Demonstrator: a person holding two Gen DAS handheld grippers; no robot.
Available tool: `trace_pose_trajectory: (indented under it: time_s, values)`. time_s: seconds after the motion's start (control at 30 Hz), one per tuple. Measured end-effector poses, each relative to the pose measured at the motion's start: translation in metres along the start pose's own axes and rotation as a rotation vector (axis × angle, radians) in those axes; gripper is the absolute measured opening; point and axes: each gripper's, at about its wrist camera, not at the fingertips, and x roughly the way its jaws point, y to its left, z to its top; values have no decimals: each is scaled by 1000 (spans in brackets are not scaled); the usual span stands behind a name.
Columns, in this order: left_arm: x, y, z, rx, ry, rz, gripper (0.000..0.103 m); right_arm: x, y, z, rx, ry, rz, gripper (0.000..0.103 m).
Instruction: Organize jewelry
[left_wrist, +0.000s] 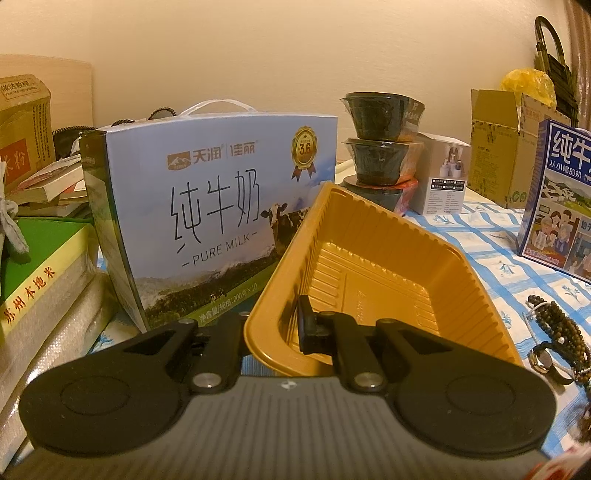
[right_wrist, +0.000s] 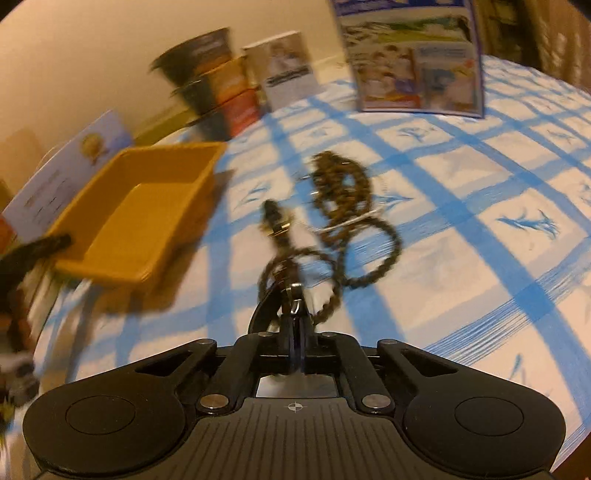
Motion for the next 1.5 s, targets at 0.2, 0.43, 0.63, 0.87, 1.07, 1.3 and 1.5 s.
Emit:
trace_pose_trajectory:
  time_s: [0.2,0.43,0.63,0.87,1.07,1.3,1.5]
  values:
    - [-1,0,-2,-6,3,0,10,0,13,-3,-48,2,20,9]
    - [-2,1,-3,-11,3,0,10,9,12,-9,-95,42,-25,31]
    - [-2,2,-3,-13,5,-1,10,17,7,-8,-56,37,-50,8]
    - [-2,2,-3,-15,4,-1,10,-13,-13,8,102,-108,9,3]
    - [-2,3,-3,-17,4,-5,10,-28,1,16,-15,-162,-59,3]
    - [-3,2,-3,-19,1,-2,10,1,25,3,-277,-98,-271,1]
    - [-3,2,-3,-15,1,-2,10,-1,32,-1,-313,-140,-213,1]
